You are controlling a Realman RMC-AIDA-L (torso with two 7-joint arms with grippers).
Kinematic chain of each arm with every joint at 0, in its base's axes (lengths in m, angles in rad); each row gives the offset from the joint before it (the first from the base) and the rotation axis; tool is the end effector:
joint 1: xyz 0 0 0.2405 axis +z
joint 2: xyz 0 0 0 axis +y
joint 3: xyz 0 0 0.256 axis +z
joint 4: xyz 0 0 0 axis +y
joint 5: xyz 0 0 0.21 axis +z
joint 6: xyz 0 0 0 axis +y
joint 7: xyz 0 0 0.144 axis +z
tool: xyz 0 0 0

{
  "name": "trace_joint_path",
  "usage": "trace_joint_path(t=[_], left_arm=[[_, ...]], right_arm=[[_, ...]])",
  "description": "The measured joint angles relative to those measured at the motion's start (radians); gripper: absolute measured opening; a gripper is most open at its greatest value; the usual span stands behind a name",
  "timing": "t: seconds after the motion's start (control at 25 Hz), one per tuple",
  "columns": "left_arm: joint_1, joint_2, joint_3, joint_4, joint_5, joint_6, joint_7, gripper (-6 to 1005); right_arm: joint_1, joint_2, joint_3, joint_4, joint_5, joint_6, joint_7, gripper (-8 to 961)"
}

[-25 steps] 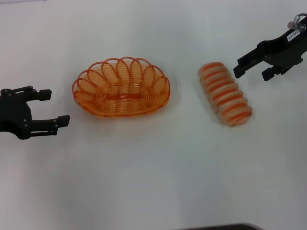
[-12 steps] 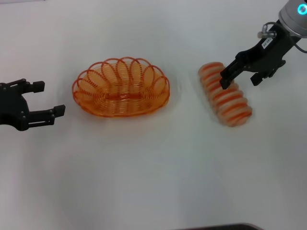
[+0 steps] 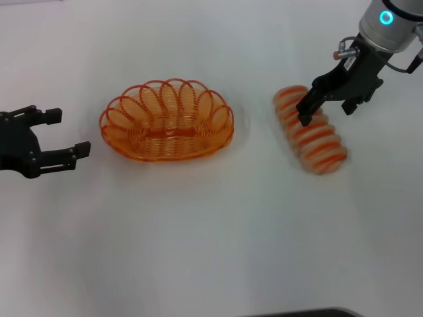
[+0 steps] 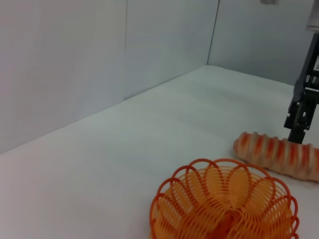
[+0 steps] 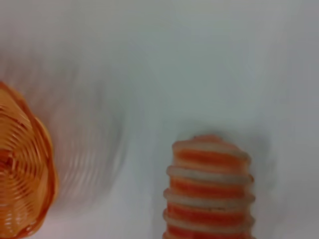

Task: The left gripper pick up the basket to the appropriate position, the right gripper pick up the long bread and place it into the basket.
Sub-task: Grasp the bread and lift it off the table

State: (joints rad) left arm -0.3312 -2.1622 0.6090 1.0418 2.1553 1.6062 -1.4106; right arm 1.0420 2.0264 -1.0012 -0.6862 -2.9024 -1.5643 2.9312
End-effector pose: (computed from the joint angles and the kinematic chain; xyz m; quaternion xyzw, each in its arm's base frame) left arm -0.3015 0.2905 0.0381 -0.9403 -0.2160 -0.1506 0.2157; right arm 0.1924 0.4081 0.0036 -0.7544 0.5814 -0.2417 0.1857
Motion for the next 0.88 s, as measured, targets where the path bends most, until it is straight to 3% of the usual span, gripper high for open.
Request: trace_joint_path(t=[0.28, 0.88], left_arm=[[-0.002, 0.0, 0.002, -0.006, -0.005, 0.005, 0.001, 859], [0.001, -0.001, 0.005, -0.009, -0.019, 0.006, 0.001, 859]], right_arm=[[0.02, 0.018, -0.01, 0.012, -0.002, 0.011, 0.005, 946], [0.022, 0.028, -0.031, 0.064, -0.005, 0.048, 0.006, 945]])
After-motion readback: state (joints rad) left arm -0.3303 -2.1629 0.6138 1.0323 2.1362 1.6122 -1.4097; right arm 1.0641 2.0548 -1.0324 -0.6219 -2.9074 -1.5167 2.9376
